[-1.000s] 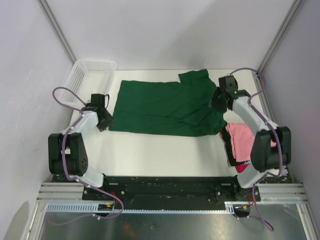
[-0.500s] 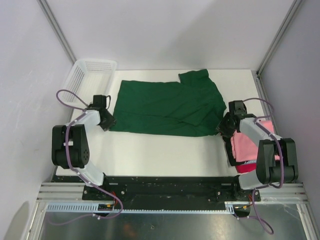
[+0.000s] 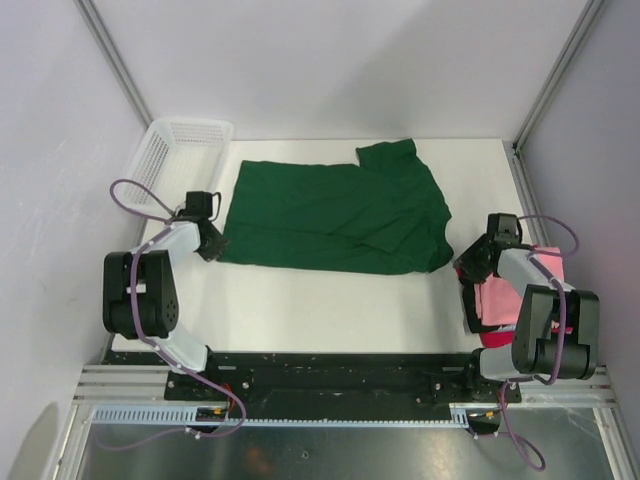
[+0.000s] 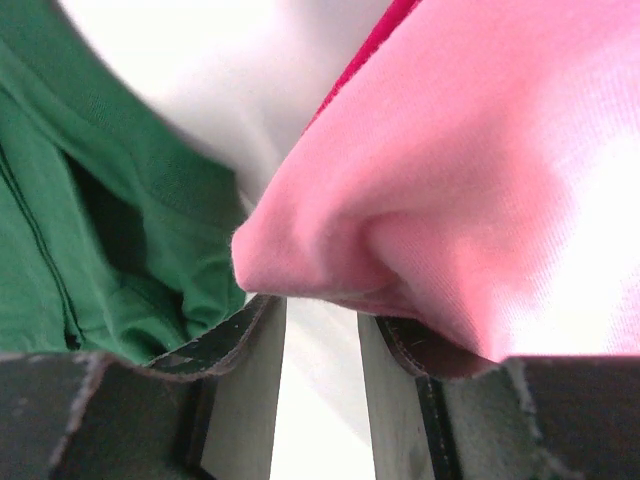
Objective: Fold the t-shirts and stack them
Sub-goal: Fold the flattened tshirt in 1/3 of the way
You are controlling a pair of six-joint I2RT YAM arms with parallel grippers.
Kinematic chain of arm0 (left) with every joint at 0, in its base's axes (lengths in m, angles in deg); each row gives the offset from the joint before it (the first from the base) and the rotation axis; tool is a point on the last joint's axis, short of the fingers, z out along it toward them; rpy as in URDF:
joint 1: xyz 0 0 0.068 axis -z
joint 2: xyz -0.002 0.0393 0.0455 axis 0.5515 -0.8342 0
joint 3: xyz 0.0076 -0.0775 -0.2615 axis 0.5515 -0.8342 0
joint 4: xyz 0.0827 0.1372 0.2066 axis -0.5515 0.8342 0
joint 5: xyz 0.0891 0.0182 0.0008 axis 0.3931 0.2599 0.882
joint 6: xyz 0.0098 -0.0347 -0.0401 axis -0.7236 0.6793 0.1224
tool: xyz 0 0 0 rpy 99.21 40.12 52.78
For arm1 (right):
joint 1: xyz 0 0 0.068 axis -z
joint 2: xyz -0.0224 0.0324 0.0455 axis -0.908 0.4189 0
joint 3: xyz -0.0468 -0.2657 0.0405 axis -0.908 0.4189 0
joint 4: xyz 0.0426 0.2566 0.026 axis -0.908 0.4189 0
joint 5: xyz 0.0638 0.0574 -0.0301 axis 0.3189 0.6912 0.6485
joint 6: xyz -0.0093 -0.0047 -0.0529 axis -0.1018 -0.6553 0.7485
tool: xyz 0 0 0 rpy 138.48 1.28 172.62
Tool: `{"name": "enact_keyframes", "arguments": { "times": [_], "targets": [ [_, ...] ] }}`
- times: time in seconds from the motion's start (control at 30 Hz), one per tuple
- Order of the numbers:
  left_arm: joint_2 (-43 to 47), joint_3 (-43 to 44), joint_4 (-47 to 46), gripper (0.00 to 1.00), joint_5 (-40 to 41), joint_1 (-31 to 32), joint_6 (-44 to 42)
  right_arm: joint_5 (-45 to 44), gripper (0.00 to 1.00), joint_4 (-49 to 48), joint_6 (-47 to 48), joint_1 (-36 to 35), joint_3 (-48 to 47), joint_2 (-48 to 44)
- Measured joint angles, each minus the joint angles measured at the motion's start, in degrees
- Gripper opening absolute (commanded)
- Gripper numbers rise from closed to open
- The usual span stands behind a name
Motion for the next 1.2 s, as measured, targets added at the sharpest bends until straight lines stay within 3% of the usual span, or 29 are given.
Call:
{"name": "enact_keyframes", "arguments": {
  "times": [0.27,0.43,0.53,0.63,0.87,1.2],
  "targets": [
    [4.3,-2.3,0.7,0.00,2.3,-0.4,0.0,0.1,0.39,0.2,1.5,4.3,0.4,-2.6],
    [5.1,-2.4,1.1,0.00,2.9,-0.5,0.0,-0.9,0.31,0.7,1.7,-1.9,0.5,-6.5],
    [5.1,-2.4,1.4,0.00,2.9,-0.6,0.0,-1.9,0.25,0.6,1.7,-11.1,0.5,-8.7],
    [5.1,-2.4,1.7,0.00,2.9,-0.6,0.0,-2.3,0.21,0.7,1.5,-15.1,0.5,-8.5],
    [5.1,-2.4,1.8,0.00,2.9,-0.6,0.0,-3.8,0.20,0.0,0.6,-19.0,0.5,-4.7],
    [5.1,-2.4,1.8,0.00,2.9,-0.7,-0.1,-5.5,0.21,-0.9,0.1,-19.3,0.5,-0.4]
  ]
}}
